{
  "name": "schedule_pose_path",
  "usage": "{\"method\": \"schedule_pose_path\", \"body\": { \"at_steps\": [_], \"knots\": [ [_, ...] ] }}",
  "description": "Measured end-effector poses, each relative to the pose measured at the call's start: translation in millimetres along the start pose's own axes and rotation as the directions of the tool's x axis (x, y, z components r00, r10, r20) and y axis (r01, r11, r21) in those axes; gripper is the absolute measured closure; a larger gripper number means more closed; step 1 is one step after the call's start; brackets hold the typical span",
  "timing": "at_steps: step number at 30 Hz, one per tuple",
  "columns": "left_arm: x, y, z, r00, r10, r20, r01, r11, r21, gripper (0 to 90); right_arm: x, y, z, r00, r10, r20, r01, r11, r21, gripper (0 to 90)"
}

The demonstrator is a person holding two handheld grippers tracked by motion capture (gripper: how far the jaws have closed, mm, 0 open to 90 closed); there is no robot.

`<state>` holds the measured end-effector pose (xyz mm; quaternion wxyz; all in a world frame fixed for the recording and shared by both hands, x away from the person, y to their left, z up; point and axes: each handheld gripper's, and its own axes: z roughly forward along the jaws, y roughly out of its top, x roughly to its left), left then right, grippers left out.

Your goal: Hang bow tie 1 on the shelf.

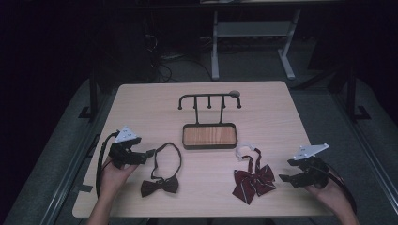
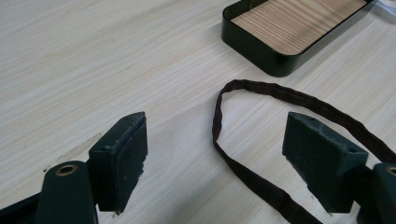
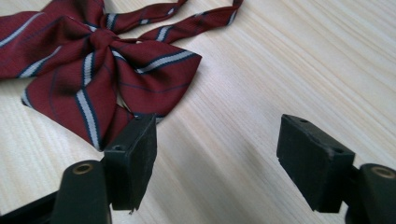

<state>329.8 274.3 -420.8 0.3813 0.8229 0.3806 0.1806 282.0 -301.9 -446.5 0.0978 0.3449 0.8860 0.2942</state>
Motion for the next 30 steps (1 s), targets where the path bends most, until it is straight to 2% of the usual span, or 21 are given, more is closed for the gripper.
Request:
{"method": "schedule_pose_path", "body": {
  "at_steps": [10,16,20,23,26,29,30],
  "knots": [
    [-0.5,0.2,-1.0,1.0000,0.003,0.005,-0.003,1.0000,-0.006,22.0,5.0,8.0,-3.0,0.9995,-0.018,-0.024,0.018,1.000,-0.005,28.1],
    [0.3,0.2,3.9,0.9997,-0.001,0.025,0.001,1.0000,0.008,21.9,7.7,18.0,-6.8,0.9991,-0.036,-0.023,0.036,0.999,-0.002,28.1],
    [0.4,0.5,1.5,0.9997,-0.005,0.025,0.005,1.0000,-0.003,21.9,11.8,38.0,-1.4,0.9954,-0.089,-0.034,0.090,0.996,0.020,30.2],
    [1.3,-0.1,0.5,0.9995,-0.014,0.027,0.014,0.9999,-0.006,21.5,12.8,46.5,0.8,0.9939,-0.103,-0.038,0.105,0.994,0.035,31.0],
    [2.9,-0.3,0.4,0.9995,-0.003,0.030,0.003,1.0000,0.006,20.7,13.3,61.4,4.2,0.9913,-0.121,-0.052,0.124,0.990,0.065,32.5],
    [1.2,-0.2,1.5,0.9995,-0.009,0.031,0.009,1.0000,-0.003,20.7,13.3,67.9,5.1,0.9893,-0.135,-0.055,0.139,0.987,0.078,32.9],
    [0.5,0.0,1.2,0.9996,-0.002,0.030,0.002,1.0000,0.002,20.7,13.0,72.8,5.8,0.9863,-0.156,-0.055,0.160,0.983,0.088,34.0]
  ]
}}
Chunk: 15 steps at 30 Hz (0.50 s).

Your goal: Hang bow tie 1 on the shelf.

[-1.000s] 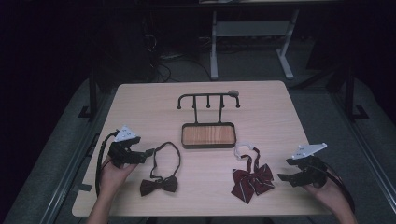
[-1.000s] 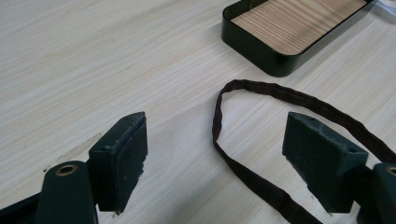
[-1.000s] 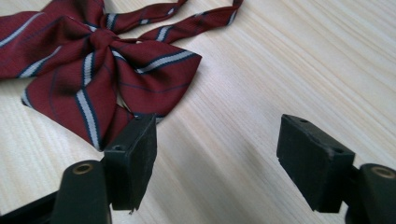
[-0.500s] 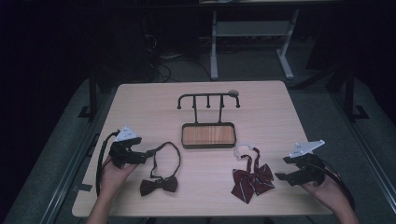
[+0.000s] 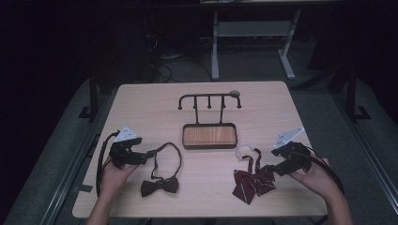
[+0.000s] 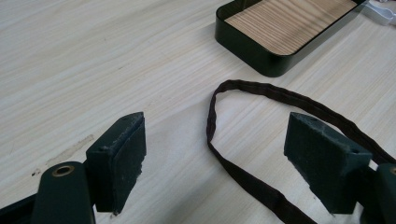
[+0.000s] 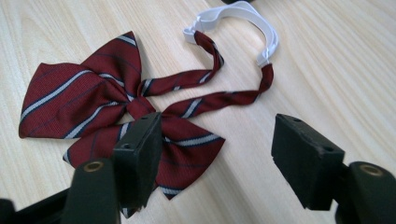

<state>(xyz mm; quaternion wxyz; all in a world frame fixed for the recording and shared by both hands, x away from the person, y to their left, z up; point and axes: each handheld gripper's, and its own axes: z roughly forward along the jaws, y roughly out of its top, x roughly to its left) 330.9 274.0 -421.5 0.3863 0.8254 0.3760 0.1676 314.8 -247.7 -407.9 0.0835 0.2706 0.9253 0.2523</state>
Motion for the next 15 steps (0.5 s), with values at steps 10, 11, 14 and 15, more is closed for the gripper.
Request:
{"method": "schedule_pose_path", "body": {
  "at_steps": [10,11,14,15],
  "knots": [
    [-0.6,0.3,-1.5,1.0000,0.002,-0.005,-0.002,0.9998,-0.020,20.9,-5.7,24.2,3.4,0.9988,-0.045,-0.021,0.046,0.998,0.036,37.1],
    [-0.2,0.2,-1.4,1.0000,0.001,0.002,-0.001,0.9998,-0.019,21.1,-7.4,27.9,5.7,0.9986,-0.047,-0.027,0.048,0.998,0.041,38.2],
    [0.0,0.5,-2.1,0.9999,0.013,0.002,-0.013,0.9998,-0.016,21.3,-7.6,31.9,9.2,0.9977,-0.053,-0.042,0.055,0.998,0.042,40.3],
    [-0.6,0.5,-2.0,0.9999,0.010,0.001,-0.010,0.9997,-0.024,21.5,-7.6,35.1,13.2,0.9973,-0.057,-0.047,0.059,0.997,0.057,40.5]
  ]
}}
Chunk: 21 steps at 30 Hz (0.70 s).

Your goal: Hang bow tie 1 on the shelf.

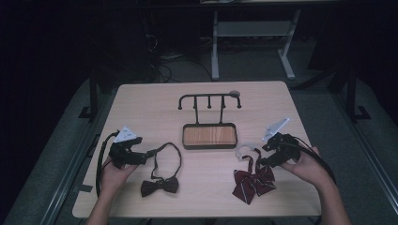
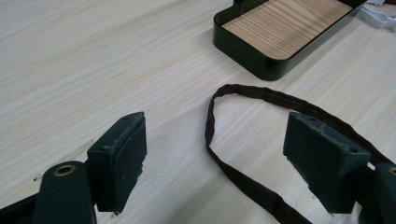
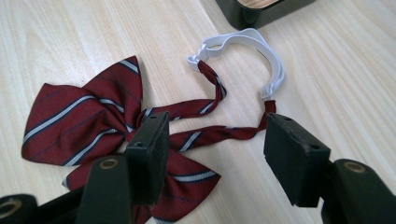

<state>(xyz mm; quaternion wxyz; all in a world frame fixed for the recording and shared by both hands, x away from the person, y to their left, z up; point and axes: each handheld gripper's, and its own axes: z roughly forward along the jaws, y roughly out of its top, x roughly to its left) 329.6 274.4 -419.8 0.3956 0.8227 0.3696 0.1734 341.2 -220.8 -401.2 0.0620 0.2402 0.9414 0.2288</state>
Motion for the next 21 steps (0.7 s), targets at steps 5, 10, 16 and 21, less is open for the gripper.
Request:
{"method": "schedule_pose_path", "body": {
  "at_steps": [5,10,16,21],
  "knots": [
    [0.1,0.1,-1.2,1.0000,0.006,0.002,-0.006,1.0000,0.001,21.8,-3.9,6.8,8.9,0.9997,-0.006,-0.025,0.006,1.000,0.011,42.2],
    [-0.8,-0.1,0.2,1.0000,-0.002,0.005,0.002,1.0000,-0.002,21.8,-11.2,9.4,16.5,0.9995,-0.003,-0.031,0.004,1.000,0.023,45.3],
    [-0.4,0.1,0.4,1.0000,0.007,0.003,-0.007,1.0000,0.006,21.7,-19.3,11.1,23.9,0.9990,0.022,-0.040,-0.020,0.999,0.040,47.4],
    [-0.7,0.4,-1.7,1.0000,0.002,0.004,-0.002,1.0000,-0.008,21.8,-23.0,19.4,26.4,0.9991,0.019,-0.039,-0.017,0.998,0.062,48.9]
  ]
}}
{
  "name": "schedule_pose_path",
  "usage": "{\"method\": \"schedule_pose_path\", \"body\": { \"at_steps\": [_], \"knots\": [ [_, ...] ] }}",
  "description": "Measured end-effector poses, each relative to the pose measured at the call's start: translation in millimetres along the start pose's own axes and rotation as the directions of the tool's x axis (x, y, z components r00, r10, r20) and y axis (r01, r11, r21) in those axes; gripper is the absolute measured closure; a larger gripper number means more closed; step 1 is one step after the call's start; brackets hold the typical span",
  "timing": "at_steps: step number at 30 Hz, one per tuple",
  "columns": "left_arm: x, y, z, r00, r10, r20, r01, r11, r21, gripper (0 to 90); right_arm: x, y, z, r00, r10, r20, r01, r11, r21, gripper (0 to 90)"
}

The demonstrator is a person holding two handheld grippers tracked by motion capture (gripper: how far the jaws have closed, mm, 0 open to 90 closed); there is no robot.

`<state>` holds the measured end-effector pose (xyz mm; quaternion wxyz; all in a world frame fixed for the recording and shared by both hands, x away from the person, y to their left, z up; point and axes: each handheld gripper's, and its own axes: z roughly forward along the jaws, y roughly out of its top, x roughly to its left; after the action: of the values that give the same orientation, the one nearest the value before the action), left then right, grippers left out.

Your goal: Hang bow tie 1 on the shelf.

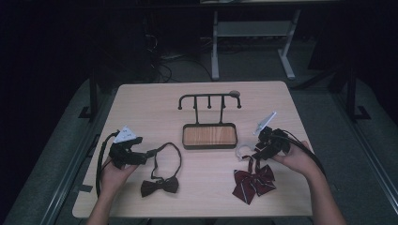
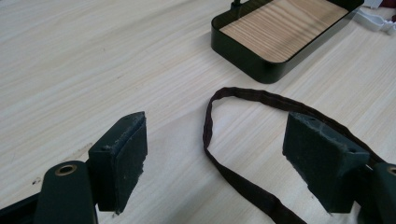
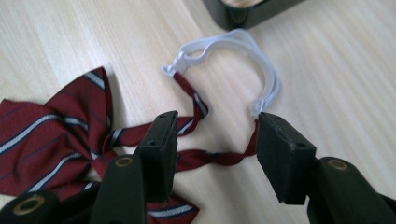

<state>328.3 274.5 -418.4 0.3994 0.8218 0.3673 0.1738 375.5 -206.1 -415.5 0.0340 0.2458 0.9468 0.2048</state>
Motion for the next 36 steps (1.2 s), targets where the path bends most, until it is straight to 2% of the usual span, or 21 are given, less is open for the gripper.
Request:
{"method": "schedule_pose_path", "body": {
  "at_steps": [5,9,11,14,20,27,31,36],
  "knots": [
    [0.9,-0.1,-0.4,1.0000,0.003,0.001,-0.003,1.0000,0.002,21.9,-3.4,7.1,2.2,0.9999,-0.008,0.012,0.008,1.000,0.008,52.6],
    [1.0,-0.2,0.2,1.0000,-0.002,0.003,0.002,1.0000,0.004,21.9,-11.0,10.3,10.1,0.9993,0.018,0.032,-0.020,0.999,0.042,55.7],
    [0.7,-0.2,0.0,1.0000,0.002,0.002,-0.002,1.0000,0.004,21.9,-12.9,10.2,12.0,0.9993,0.016,0.035,-0.017,0.999,0.049,56.9],
    [0.7,-0.3,0.2,1.0000,-0.004,0.002,0.004,1.0000,-0.003,21.9,-17.6,9.9,16.5,0.9993,0.029,0.025,-0.030,0.997,0.065,60.5],
    [0.6,-0.2,-0.1,1.0000,-0.003,0.001,0.003,1.0000,-0.002,21.9,-21.4,9.9,20.5,0.9993,0.027,0.027,-0.029,0.996,0.087,65.8],
    [-0.1,0.0,0.1,1.0000,-0.003,0.005,0.003,1.0000,0.001,22.2,-22.1,10.1,26.1,0.9990,0.032,0.031,-0.035,0.993,0.115,69.0],
    [-0.1,0.1,-0.6,0.9999,-0.007,0.008,0.007,1.0000,-0.006,22.2,-22.9,9.7,28.9,0.9985,0.042,0.036,-0.046,0.990,0.133,73.3],
    [-0.4,0.1,0.3,1.0000,-0.002,0.002,0.002,1.0000,0.003,22.2,-21.6,9.8,31.1,0.9990,0.031,0.032,-0.035,0.989,0.143,79.2]
  ]
}}
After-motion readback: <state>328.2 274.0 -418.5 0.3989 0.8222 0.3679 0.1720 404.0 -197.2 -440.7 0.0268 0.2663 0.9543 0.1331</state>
